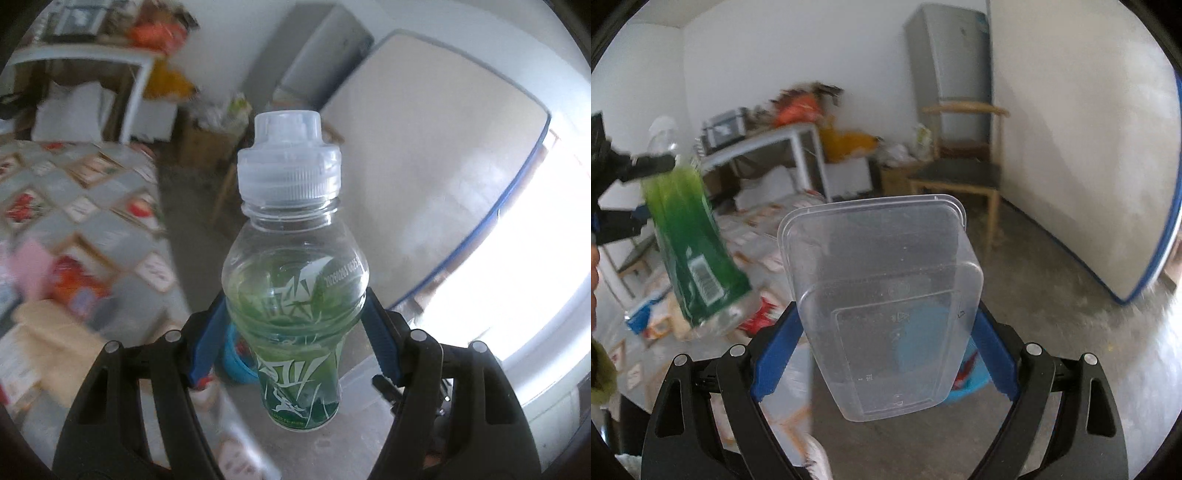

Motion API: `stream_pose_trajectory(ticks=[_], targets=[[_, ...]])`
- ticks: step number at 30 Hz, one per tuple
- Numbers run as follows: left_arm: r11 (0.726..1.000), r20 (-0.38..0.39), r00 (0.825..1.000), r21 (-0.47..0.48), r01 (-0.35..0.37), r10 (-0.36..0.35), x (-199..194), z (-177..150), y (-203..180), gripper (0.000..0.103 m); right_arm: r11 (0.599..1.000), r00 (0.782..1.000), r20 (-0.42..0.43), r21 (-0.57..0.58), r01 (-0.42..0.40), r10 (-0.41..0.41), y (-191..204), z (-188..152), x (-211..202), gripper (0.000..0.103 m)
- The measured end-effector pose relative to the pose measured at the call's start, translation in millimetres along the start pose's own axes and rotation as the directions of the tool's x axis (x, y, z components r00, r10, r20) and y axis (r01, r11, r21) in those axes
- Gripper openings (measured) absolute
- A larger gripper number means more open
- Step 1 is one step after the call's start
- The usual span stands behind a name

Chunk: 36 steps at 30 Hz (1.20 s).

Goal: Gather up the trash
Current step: 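Lift the bottle and clear container and carry both over the blue wastebasket, then open both grippers over the blue wastebasket to drop bottle and container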

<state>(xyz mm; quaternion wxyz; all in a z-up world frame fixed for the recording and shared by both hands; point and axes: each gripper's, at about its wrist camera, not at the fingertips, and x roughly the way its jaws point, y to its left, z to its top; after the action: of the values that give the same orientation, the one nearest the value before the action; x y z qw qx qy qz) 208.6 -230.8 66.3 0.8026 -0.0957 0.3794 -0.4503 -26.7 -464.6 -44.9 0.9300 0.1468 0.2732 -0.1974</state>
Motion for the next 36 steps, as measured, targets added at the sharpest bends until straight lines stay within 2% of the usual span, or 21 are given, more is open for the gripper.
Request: stream_pose_trajectory(ticks=[4, 10, 16, 18, 21, 25, 32, 36], targets=[[0.999, -0.091, 0.995, 0.016, -0.029, 0.03, 75, 6, -14, 0.066, 0.998, 0.997, -0.076, 0.053, 0.034, -0.03, -35, -9, 44, 0.086], [0.997, -0.218, 0.973, 0.019, -0.077, 0.08, 190, 1, -21, 0.066, 0.989, 0.979, -0.197, 0.119, 0.086, -0.062, -77, -21, 115, 0.086], [0.991, -0.287, 0.949, 0.029, -0.13, 0.133, 276, -13, -27, 0.067, 0.977, 0.975, -0.211, 0.182, 0.108, -0.068, -101, -32, 144, 0.086], [0.986, -0.327, 0.932, -0.005, -0.167, 0.157, 300, -19, -18, 0.068, 0.973, 0.973, -0.221, 0.196, 0.118, -0.074, -110, -36, 154, 0.086], [0.978, -0.352, 0.921, -0.064, -0.199, 0.165, 310, -25, -1, 0.068, 0.965, 0.968, -0.243, 0.229, 0.127, -0.069, -124, -44, 164, 0.086], [0.982, -0.338, 0.929, -0.053, -0.179, 0.151, 294, -21, 5, 0.068, 0.958, 0.962, -0.265, 0.254, 0.136, -0.066, -133, -56, 170, 0.086], [0.99, -0.303, 0.943, -0.005, -0.143, 0.135, 235, -15, 0, 0.068, 0.958, 0.96, -0.277, 0.258, 0.125, -0.051, -133, -60, 185, 0.086], [0.988, -0.288, 0.945, 0.047, -0.15, 0.157, 197, -6, 1, 0.07, 0.956, 0.956, -0.292, 0.274, 0.103, -0.019, -135, -53, 203, 0.086]])
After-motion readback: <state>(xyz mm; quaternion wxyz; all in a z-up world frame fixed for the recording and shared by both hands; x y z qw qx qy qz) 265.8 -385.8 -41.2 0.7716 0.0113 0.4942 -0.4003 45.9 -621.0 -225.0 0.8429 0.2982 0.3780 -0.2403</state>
